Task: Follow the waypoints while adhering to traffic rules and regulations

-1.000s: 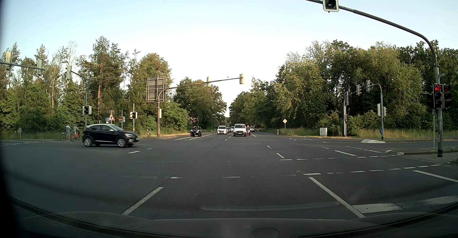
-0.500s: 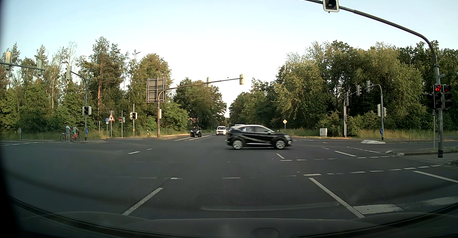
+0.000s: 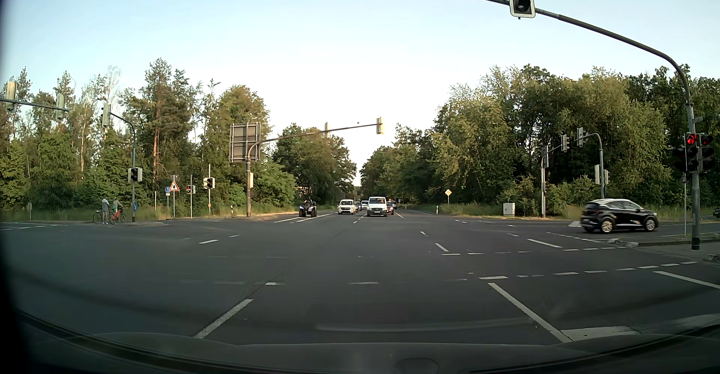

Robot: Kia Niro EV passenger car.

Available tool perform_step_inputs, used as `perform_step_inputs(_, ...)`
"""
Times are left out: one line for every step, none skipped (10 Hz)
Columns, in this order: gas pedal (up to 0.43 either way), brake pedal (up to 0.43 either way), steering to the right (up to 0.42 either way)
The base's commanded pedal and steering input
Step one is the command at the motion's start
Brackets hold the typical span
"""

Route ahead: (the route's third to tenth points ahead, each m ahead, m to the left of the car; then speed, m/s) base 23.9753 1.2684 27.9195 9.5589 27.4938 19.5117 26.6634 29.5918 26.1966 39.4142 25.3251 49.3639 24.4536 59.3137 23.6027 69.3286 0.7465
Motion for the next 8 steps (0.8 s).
perform_step_inputs(0.26, 0.024, -0.004)
perform_step_inputs(0.28, 0.024, -0.004)
perform_step_inputs(0.287, 0.024, -0.004)
perform_step_inputs(0.299, 0.024, -0.004)
perform_step_inputs(0.311, 0.024, -0.004)
perform_step_inputs(0.319, 0.018, -0.004)
perform_step_inputs(0.331, 0.024, -0.003)
perform_step_inputs(0.339, 0.024, -0.003)
